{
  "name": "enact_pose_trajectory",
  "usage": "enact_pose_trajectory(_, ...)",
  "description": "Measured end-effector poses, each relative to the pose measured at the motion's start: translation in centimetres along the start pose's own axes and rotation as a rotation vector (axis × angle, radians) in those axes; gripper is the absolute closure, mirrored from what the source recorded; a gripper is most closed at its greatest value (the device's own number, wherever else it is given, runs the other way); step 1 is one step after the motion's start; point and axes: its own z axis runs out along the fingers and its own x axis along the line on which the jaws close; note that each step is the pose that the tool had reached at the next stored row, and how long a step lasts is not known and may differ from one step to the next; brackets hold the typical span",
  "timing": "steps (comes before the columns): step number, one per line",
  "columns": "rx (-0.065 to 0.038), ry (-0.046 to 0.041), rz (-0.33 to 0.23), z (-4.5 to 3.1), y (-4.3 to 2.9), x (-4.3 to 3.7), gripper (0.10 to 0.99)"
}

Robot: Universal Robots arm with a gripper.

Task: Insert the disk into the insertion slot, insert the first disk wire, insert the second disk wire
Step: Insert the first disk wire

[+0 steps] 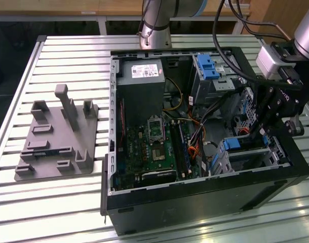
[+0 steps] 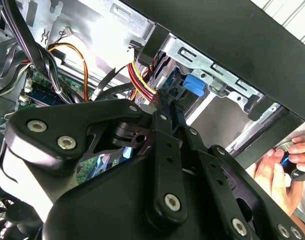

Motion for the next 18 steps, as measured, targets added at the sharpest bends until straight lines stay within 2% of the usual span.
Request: enact_pose_trajectory(18,0.000,-0.0001,0.000,-0.25,0.01,0.09,0.914)
